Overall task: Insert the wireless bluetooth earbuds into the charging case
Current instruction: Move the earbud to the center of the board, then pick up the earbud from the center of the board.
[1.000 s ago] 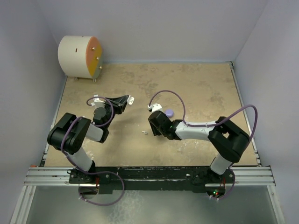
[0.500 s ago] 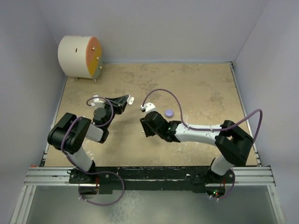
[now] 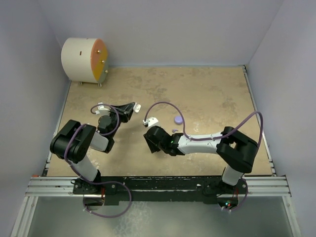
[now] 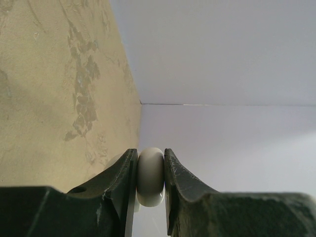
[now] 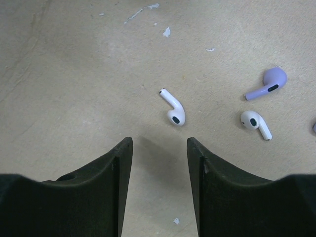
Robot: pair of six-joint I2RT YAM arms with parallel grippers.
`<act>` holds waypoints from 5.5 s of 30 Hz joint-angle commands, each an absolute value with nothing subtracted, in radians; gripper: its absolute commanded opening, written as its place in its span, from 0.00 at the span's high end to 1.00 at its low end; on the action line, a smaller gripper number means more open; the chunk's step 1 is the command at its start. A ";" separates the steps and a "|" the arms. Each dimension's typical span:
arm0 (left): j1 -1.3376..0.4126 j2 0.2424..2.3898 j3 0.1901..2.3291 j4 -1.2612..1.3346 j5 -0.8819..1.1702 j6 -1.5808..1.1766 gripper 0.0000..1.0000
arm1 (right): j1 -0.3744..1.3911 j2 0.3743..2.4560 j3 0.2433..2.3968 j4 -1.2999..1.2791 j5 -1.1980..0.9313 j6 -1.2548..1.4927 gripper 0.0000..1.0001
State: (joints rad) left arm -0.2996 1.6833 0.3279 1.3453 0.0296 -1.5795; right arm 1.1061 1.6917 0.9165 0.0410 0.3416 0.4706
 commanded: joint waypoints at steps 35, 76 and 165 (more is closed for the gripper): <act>-0.233 1.704 0.328 1.442 0.067 -1.605 1.00 | 0.890 1.903 1.043 0.181 0.429 0.331 0.68; -0.219 1.679 0.305 1.443 0.069 -1.605 1.00 | 0.950 1.604 0.942 0.006 0.353 0.328 0.55; -0.219 1.733 0.305 1.511 0.083 -1.630 1.00 | 0.894 1.743 0.967 -0.092 0.327 0.433 0.66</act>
State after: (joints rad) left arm -0.2283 1.7412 0.3092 1.4216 0.0750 -1.6165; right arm 0.8890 1.7660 0.9833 -0.0475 0.3454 0.4171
